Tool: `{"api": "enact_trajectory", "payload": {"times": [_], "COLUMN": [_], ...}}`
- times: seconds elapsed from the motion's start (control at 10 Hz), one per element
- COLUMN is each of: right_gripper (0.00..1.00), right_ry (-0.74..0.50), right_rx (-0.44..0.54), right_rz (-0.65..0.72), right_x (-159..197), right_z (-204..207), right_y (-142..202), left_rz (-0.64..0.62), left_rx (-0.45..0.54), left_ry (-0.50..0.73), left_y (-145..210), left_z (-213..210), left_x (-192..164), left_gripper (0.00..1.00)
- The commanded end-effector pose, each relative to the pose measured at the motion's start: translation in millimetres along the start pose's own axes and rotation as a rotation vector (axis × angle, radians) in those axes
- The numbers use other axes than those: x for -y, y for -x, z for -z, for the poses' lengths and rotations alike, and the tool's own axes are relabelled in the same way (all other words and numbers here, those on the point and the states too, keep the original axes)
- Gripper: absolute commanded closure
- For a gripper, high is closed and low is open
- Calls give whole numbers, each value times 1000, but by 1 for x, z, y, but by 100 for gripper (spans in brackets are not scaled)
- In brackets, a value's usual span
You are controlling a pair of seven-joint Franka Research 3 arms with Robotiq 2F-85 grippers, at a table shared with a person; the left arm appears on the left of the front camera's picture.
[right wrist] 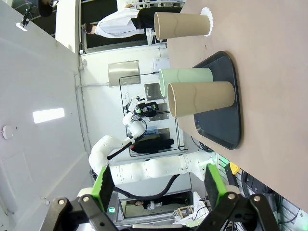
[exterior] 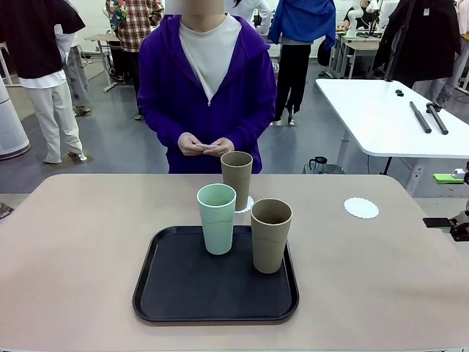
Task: Place coasters on the table and set cups on them.
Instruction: Take one Reusable plastic cup from the Flat Tray and place it on a coaster set by the human.
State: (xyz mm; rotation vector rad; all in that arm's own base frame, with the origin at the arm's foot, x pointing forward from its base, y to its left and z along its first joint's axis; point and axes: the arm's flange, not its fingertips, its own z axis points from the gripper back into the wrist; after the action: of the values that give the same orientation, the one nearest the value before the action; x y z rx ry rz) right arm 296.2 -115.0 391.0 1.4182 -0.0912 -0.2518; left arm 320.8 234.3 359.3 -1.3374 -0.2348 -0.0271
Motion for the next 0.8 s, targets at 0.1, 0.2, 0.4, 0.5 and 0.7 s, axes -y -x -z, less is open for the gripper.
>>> {"api": "enact_trajectory", "payload": {"times": [0.1,0.2,0.4,0.5,0.7], "right_gripper": [0,0,0,0,0], "right_ry": [0,0,0,147,387], "right_rx": [1,1,0,-106,-278], "right_rz": [11,11,0,-183,-469], "right_x": [-1,-1,0,-20,-63], "right_z": [0,0,0,8,31], "right_y": [0,0,0,-11,-25], "left_rz": [4,4,4,4,4], "left_rx": [4,4,4,4,4], "left_ry": [0,0,0,0,0], "left_y": [1,1,1,1,1], "left_z": [0,0,0,0,0], "left_x": [2,2,2,2,2], "left_gripper": [0,0,0,0,0]}}
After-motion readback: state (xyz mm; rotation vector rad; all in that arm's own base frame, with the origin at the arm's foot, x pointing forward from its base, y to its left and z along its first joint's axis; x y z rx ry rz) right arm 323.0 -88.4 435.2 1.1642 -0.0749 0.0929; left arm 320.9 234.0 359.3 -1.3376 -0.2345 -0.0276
